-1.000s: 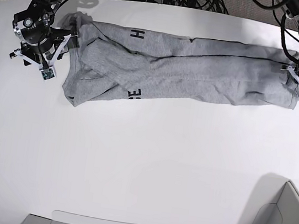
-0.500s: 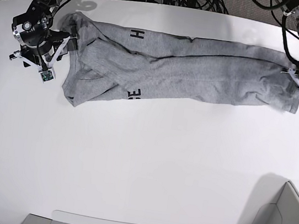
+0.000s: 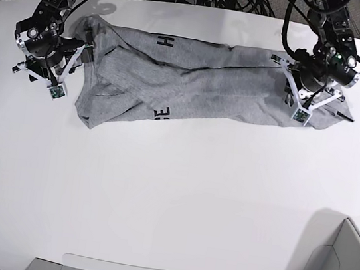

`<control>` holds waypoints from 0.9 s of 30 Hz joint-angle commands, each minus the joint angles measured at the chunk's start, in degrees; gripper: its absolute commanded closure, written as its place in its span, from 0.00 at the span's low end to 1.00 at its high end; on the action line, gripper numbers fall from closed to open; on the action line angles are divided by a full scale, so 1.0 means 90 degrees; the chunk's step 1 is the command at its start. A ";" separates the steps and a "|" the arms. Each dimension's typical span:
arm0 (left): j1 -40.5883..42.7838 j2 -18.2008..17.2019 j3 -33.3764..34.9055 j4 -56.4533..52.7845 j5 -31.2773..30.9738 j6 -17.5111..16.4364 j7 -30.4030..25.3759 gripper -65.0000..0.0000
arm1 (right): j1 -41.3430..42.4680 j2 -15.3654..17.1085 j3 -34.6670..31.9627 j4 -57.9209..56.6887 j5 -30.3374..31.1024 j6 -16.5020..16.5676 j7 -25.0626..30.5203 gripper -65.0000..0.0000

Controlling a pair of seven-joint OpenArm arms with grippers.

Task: Fold the T-shirt properly
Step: 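Fold the strip end with the left gripper toward the right gripper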

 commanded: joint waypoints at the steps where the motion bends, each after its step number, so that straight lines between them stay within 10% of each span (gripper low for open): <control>1: -0.0045 0.0087 0.0188 0.0126 -0.0042 -0.0011 -0.0086 1.00 | 0.0078 0.0047 0.0013 0.0103 0.0032 0.0099 0.0079 0.52; 27: -0.0006 0.0693 0.2522 0.0107 -0.0042 -0.0011 -0.0149 1.00 | 0.0205 0.0076 -0.0241 -0.0288 0.0032 0.0099 0.0079 0.52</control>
